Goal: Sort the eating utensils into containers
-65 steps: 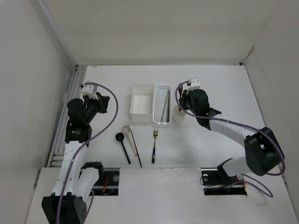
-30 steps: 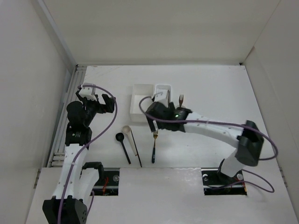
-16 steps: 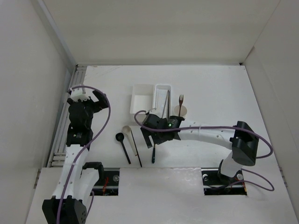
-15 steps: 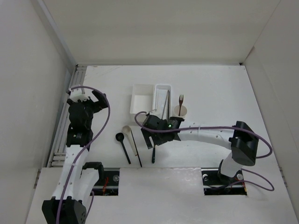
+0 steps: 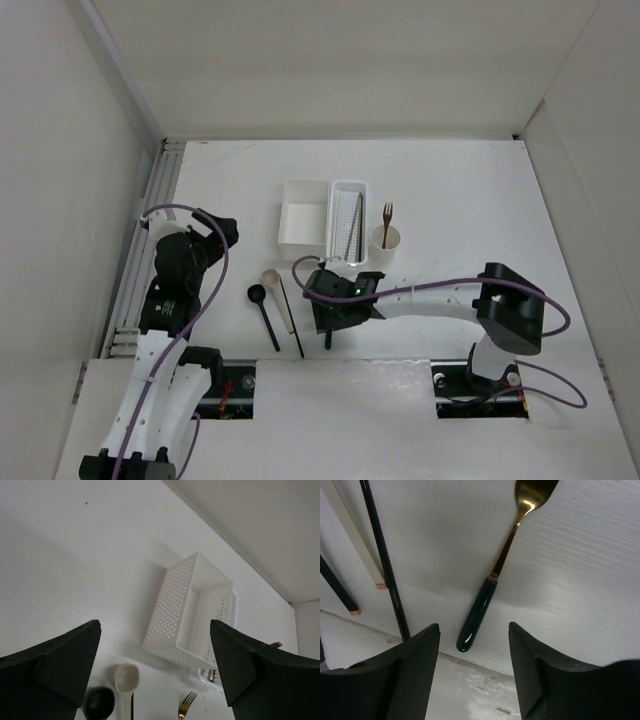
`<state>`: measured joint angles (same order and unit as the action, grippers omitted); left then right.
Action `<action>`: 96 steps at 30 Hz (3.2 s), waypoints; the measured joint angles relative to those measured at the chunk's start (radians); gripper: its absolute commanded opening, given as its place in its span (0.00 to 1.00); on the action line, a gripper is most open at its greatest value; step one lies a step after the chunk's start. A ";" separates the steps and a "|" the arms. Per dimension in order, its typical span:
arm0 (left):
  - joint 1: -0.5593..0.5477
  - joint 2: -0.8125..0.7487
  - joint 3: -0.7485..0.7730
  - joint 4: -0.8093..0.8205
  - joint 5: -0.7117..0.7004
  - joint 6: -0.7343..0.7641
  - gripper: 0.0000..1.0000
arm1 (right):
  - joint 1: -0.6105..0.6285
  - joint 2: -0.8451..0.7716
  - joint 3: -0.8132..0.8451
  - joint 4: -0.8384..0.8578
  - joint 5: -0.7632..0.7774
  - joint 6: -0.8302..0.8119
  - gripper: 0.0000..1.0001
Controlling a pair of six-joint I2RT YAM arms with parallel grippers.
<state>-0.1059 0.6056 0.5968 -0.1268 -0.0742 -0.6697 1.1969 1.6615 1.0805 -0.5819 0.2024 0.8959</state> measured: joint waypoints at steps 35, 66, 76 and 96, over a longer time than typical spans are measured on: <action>-0.031 -0.032 -0.028 -0.212 0.053 -0.019 0.42 | 0.161 -0.110 0.193 -0.309 0.370 0.129 0.00; -0.051 0.192 0.034 -0.091 0.256 0.182 0.29 | -0.589 -0.410 -0.371 0.941 0.108 -0.800 0.00; -0.051 0.203 0.034 -0.079 0.243 0.183 0.31 | -0.589 -0.361 -0.507 1.075 0.051 -0.769 0.00; -0.051 0.211 0.033 -0.078 0.223 0.188 0.46 | -0.588 -0.307 -0.554 1.122 0.119 -0.719 0.44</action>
<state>-0.1570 0.8165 0.6300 -0.2047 0.1486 -0.4820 0.6090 1.3544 0.5262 0.5400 0.3214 0.1764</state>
